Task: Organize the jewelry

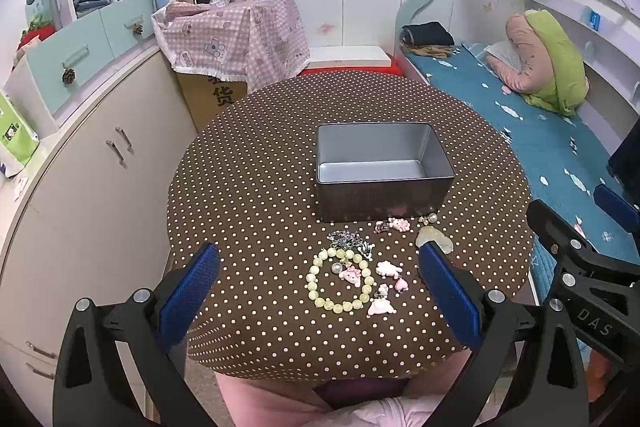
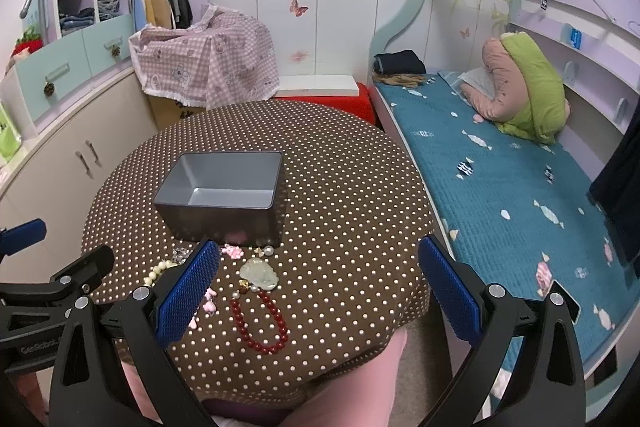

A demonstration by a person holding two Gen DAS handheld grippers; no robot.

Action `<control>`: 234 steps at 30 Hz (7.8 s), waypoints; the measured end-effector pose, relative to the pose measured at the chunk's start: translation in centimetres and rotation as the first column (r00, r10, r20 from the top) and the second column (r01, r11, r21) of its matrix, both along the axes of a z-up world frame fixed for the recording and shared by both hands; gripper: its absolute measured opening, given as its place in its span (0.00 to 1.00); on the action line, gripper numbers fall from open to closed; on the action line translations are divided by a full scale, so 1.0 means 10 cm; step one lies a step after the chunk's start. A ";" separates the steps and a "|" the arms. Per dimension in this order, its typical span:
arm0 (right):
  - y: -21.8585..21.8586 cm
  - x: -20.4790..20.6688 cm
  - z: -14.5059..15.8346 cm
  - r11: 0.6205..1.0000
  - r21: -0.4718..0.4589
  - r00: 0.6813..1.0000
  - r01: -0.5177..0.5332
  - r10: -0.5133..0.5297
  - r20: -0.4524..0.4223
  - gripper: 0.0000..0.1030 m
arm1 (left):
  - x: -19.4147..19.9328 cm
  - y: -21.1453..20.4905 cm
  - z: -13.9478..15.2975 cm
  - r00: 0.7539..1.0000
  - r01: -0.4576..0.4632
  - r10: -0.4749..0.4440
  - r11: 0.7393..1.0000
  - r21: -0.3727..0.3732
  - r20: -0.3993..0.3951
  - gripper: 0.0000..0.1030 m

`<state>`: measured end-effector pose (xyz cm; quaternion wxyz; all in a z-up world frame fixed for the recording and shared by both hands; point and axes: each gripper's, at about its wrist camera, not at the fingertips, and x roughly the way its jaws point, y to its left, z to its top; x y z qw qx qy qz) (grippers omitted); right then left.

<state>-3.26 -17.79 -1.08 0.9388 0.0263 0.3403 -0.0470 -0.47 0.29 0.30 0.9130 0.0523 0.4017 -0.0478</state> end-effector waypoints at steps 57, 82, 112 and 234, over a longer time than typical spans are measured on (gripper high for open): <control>0.21 0.69 -1.18 0.985 0.063 0.912 -0.159 0.171 -0.374 0.38 | 0.62 0.12 -1.13 0.939 0.022 -0.018 1.000 0.008 -0.343 0.41; 0.19 0.66 -0.89 0.974 0.100 0.925 -0.205 0.226 -0.307 0.08 | 0.45 0.14 -0.63 0.978 -0.001 -0.009 0.999 -0.052 -0.207 0.08; 0.02 0.87 -0.05 0.972 0.107 0.974 -0.209 0.217 -0.069 0.11 | 0.57 0.13 0.21 0.991 0.134 -0.132 0.977 -0.167 0.021 0.08; 0.19 0.80 -0.60 0.970 0.134 0.955 -0.204 0.227 -0.190 0.78 | 0.52 0.26 -0.78 0.950 0.058 -0.091 0.991 -0.118 -0.298 0.59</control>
